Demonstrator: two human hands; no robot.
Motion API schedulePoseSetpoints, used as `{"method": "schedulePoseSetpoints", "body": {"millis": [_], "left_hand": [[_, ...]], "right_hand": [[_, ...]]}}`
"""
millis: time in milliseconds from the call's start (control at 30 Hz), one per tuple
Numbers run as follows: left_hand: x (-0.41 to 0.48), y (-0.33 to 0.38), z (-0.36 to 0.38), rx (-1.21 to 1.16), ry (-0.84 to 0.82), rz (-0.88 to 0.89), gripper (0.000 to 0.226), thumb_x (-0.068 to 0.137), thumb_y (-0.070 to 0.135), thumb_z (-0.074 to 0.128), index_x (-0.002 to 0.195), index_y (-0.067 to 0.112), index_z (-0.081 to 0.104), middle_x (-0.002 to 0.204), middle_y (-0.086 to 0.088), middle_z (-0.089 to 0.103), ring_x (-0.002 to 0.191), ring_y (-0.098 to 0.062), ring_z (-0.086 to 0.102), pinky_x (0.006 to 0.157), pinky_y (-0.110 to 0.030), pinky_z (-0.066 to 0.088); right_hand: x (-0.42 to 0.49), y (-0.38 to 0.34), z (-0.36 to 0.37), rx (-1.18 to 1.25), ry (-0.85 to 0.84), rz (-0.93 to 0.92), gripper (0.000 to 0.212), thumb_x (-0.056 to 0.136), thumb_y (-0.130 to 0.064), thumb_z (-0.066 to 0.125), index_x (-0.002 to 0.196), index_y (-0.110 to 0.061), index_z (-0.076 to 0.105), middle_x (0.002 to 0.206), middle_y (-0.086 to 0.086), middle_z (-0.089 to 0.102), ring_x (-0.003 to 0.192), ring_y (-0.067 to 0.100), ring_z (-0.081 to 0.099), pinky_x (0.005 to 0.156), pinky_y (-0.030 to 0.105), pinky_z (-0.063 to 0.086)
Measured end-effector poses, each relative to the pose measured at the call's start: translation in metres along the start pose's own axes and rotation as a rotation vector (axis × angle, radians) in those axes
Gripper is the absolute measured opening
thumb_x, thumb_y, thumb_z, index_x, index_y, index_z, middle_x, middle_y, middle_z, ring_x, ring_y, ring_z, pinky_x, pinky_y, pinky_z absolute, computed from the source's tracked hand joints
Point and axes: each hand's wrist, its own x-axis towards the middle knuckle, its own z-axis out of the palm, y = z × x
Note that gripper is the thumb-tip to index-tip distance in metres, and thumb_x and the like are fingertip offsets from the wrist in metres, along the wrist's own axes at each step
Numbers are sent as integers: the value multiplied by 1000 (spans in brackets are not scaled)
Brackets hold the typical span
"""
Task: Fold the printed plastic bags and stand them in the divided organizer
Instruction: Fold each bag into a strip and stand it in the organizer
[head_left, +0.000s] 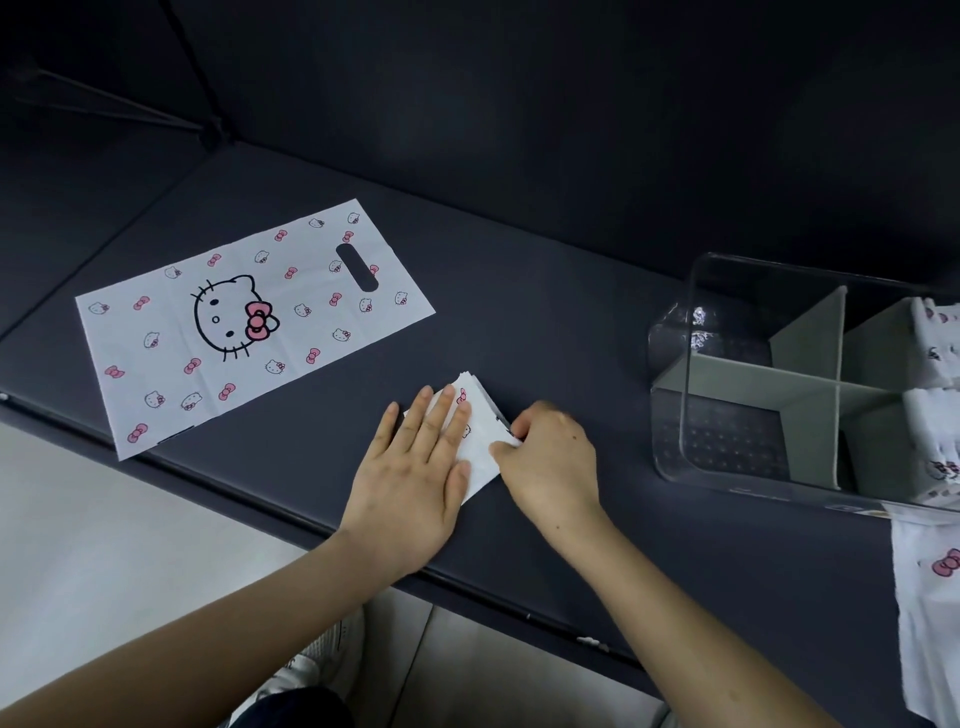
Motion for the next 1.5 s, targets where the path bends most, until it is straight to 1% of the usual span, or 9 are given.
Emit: {"method": "schedulePoseSetpoints", "body": {"millis": [167, 367, 533, 767, 900, 1067, 1300, 1400, 1500], "left_hand": [[-1, -2, 1, -49, 47, 23, 56, 100, 34, 22, 144, 5, 40, 151, -10, 37, 140, -27, 34, 114, -42, 19], [20, 1, -40, -606, -22, -328, 76, 86, 61, 36, 145, 13, 38, 148, 4, 40, 139, -15, 35, 109, -22, 24], [56, 18, -84, -1259, -185, -377, 15, 93, 21, 59, 85, 13, 69, 79, 2, 73, 71, -9, 65, 67, -19, 48], [86, 86, -111, -1495, -115, -328, 13, 85, 23, 65, 83, 14, 73, 83, -13, 73, 73, -19, 63, 70, -29, 46], [106, 138, -124, -1557, -195, -240, 14, 88, 22, 63, 88, 14, 73, 81, -4, 75, 72, -12, 69, 71, -25, 53], [139, 194, -123, -1351, -255, 5, 15, 93, 23, 60, 92, 14, 72, 86, 5, 75, 80, -6, 69, 77, -21, 52], [218, 273, -92, -523, 178, 724, 39, 94, 27, 41, 115, 11, 69, 120, -6, 66, 111, -29, 57, 102, -33, 39], [243, 311, -84, -255, 41, 879, 42, 103, 31, 33, 143, 24, 43, 155, 0, 30, 145, -21, 18, 118, -33, 2], [261, 328, -79, -5, -82, 927, 45, 104, 38, 24, 150, 33, 25, 160, 6, 13, 148, -14, -2, 115, -33, -16]], "right_hand": [[-1, 5, -4, 583, -38, 196, 36, 76, 2, 68, 105, -14, 54, 75, -2, 63, 62, 16, 64, 73, 35, 58], [-3, 16, -35, 644, -106, 36, 36, 72, 14, 69, 87, -17, 60, 55, -7, 58, 45, 4, 53, 50, 17, 47], [-7, 30, -84, 661, -175, -110, 40, 73, 14, 71, 93, -19, 62, 58, -7, 59, 57, 8, 55, 56, 18, 47], [-24, 62, -132, 1074, 142, 98, 6, 88, -12, 64, 89, -10, 69, 84, 3, 74, 77, 18, 67, 71, 31, 52], [-44, 78, -159, 1270, 284, 100, 17, 91, -12, 58, 82, -7, 72, 89, 8, 75, 81, 17, 72, 72, 30, 59], [-58, 111, -196, 1232, 628, 120, 15, 94, -13, 57, 93, -6, 70, 92, 7, 74, 85, 20, 70, 68, 29, 56], [-67, 177, -263, 978, 1095, 151, 24, 97, -20, 50, 73, -18, 54, 72, 4, 54, 62, 22, 46, 53, 26, 39], [-59, 200, -280, 883, 1122, 179, 22, 97, -27, 47, 78, -18, 44, 78, 7, 45, 68, 24, 35, 52, 28, 30], [-47, 211, -288, 807, 1101, 121, 19, 99, -25, 45, 83, -19, 52, 75, 10, 49, 68, 25, 42, 61, 36, 38]]}}
